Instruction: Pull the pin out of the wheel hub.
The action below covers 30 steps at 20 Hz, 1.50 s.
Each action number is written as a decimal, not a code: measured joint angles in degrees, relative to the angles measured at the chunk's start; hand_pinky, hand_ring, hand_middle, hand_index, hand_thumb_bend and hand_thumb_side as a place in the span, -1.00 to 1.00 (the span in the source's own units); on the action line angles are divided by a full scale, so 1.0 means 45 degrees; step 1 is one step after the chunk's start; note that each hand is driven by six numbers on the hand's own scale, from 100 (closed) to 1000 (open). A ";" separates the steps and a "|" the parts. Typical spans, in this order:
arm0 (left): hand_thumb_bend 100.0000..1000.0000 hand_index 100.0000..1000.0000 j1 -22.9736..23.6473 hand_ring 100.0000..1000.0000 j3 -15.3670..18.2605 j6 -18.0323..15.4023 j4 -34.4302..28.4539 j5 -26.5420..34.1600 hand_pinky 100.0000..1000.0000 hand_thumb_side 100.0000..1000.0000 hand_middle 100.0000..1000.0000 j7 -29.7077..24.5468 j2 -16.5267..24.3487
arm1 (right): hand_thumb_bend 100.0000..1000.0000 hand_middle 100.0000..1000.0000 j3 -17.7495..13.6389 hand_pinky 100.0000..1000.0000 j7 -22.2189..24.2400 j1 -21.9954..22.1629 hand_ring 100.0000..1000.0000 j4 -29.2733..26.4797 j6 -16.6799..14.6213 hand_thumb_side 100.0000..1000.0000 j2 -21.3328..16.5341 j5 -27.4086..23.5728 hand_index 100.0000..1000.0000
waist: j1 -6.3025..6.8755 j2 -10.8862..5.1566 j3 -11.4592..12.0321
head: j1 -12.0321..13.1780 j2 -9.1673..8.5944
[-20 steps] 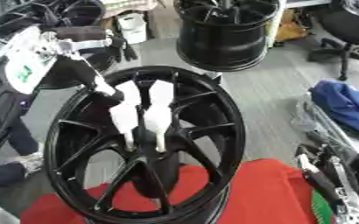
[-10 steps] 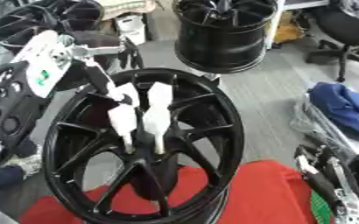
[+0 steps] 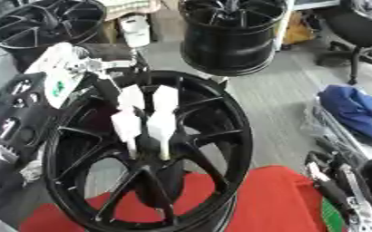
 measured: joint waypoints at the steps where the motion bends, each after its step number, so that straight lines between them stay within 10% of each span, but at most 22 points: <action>1: -0.08 0.32 0.0000 -0.34 0.0005 0.0051 0.0010 0.0041 -0.09 -0.41 -0.14 -0.0051 0.0000 | -1.00 1.00 0.0000 0.46 0.0001 0.0000 0.71 0.0000 -0.0001 -0.23 0.0000 0.0000 0.80 | 0.0000 0.0000 0.0000 | 0.0000 -0.0004; 11: -0.68 0.15 0.0015 -0.76 -0.0003 0.0898 0.0005 0.1289 -0.56 -0.72 -0.41 -0.0898 -0.0070 | -1.00 1.00 0.0000 0.46 0.0014 -0.0008 0.71 0.0004 -0.0013 -0.23 0.0001 0.0000 0.80 | 0.0000 0.0000 0.0012 | -0.0008 -0.0041; 30: -0.64 0.13 -0.0504 -0.82 0.0608 0.1584 -0.2489 0.3677 -0.63 -0.85 -0.45 -0.1584 0.1758 | -1.00 1.00 -0.0073 0.46 -0.0014 0.0029 0.71 0.0077 0.0014 -0.22 0.0001 0.0000 0.80 | -0.0027 -0.0080 0.0251 | -0.0138 -0.0048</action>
